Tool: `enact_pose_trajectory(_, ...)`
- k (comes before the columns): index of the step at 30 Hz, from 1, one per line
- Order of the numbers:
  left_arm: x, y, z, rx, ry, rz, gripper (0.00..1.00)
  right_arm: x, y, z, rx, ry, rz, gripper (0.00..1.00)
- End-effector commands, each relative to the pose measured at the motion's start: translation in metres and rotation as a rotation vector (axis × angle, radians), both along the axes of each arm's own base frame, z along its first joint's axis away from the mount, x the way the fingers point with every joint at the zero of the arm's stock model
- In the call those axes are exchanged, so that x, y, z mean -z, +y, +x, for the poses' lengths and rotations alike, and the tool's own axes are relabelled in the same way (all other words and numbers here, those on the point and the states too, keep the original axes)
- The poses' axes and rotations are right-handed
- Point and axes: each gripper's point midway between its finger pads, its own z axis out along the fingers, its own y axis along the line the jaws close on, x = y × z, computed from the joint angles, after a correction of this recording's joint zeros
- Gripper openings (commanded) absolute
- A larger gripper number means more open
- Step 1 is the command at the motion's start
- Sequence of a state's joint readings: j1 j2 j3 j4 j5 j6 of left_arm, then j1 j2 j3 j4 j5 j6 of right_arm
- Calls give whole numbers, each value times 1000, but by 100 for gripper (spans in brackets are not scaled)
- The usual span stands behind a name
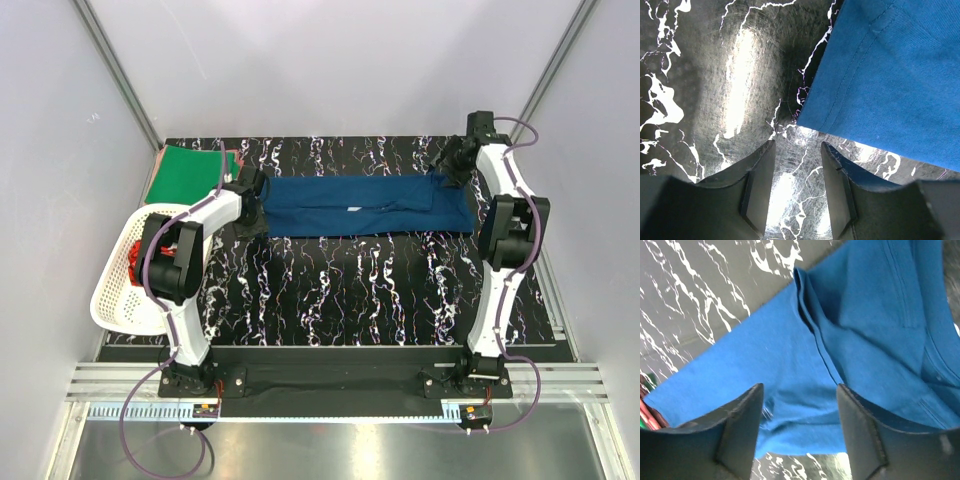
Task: Fold and stack the t-shirts
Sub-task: Fold the tshirt
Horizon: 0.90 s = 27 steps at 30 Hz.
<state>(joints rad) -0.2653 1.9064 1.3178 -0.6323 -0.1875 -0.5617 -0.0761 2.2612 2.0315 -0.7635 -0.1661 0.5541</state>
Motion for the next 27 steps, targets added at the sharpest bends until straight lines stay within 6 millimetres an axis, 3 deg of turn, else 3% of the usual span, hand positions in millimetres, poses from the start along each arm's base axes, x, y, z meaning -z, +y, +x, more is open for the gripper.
enact_pose_trajectory(1,-11,-2,14,-2,-52,0,47,-23,0,-13,-29,-59,-18,65)
enact_pose_trajectory(6,-4,0,14,9,-16,8,45,1,6,-22,-52,-52,10,45)
enact_pose_trajectory(9,-2,-1,14,16,-7,1,40,17,4,-28,-47,-25,1,43)
enact_pose_trajectory(13,-5,-3,16,20,-15,-9,25,31,3,-29,-38,-16,0,43)
enact_pose_trajectory(17,-7,-4,16,22,-17,-15,2,37,7,-29,-34,-16,22,43)
enact_pose_trajectory(27,-7,-3,13,19,-20,-19,0,52,10,-32,-17,15,24,42)
